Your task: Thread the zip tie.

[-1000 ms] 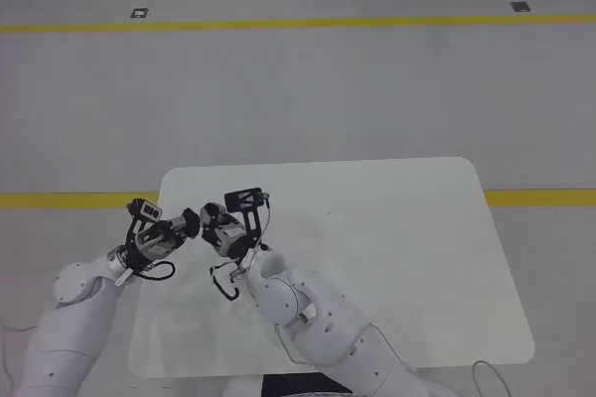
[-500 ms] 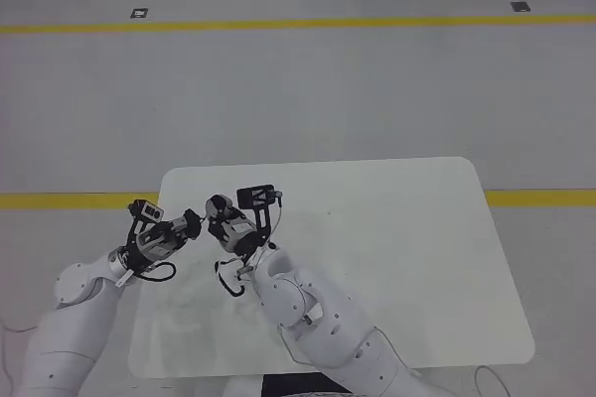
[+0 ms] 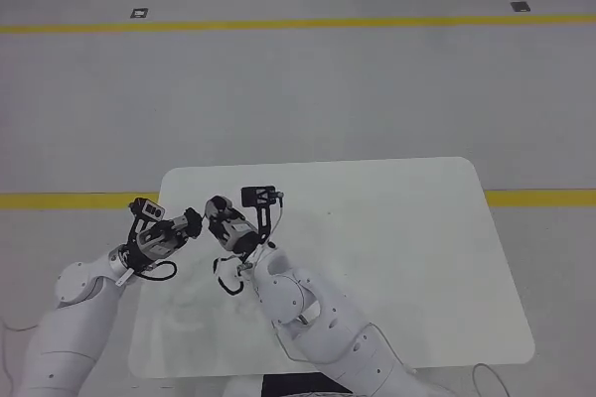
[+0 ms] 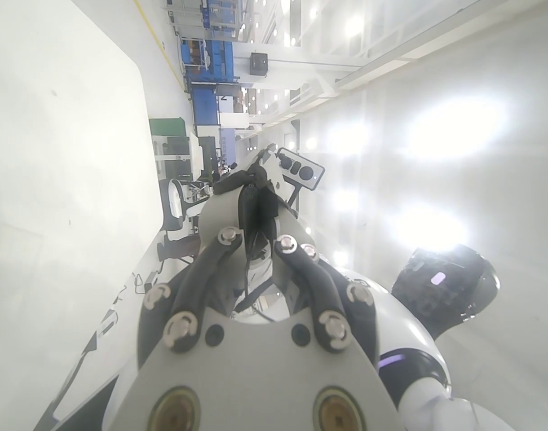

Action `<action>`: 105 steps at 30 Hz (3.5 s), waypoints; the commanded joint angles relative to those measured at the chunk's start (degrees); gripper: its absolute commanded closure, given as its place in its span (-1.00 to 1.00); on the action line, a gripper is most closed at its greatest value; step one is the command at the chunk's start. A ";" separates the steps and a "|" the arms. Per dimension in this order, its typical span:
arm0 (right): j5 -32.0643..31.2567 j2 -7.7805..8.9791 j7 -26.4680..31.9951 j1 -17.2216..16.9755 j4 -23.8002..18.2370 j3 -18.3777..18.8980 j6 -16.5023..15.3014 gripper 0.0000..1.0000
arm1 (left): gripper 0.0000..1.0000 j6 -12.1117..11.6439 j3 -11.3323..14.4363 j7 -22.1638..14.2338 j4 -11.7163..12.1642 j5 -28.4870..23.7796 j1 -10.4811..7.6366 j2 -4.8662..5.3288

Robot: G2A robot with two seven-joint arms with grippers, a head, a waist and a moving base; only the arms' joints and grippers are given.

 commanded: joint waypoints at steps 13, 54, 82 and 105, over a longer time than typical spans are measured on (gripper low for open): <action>-4.86 2.14 3.38 -2.73 -5.63 3.88 -6.43 -1.00 | 1.00 0.45 -0.46 0.76 1.61 0.03 -1.16 0.10; 45.00 2.10 22.74 -0.83 4.85 7.57 -23.26 -1.00 | 1.00 18.61 2.08 -6.79 7.39 -20.15 -3.48 -1.17; 78.53 -4.52 40.10 4.41 20.70 7.78 -23.27 0.16 | 1.00 23.90 5.23 -9.65 6.34 -30.70 -2.24 -2.69; 78.28 -6.10 40.47 6.85 24.63 8.16 -23.27 0.52 | 1.00 23.90 5.23 -9.65 6.34 -30.70 -2.24 -2.69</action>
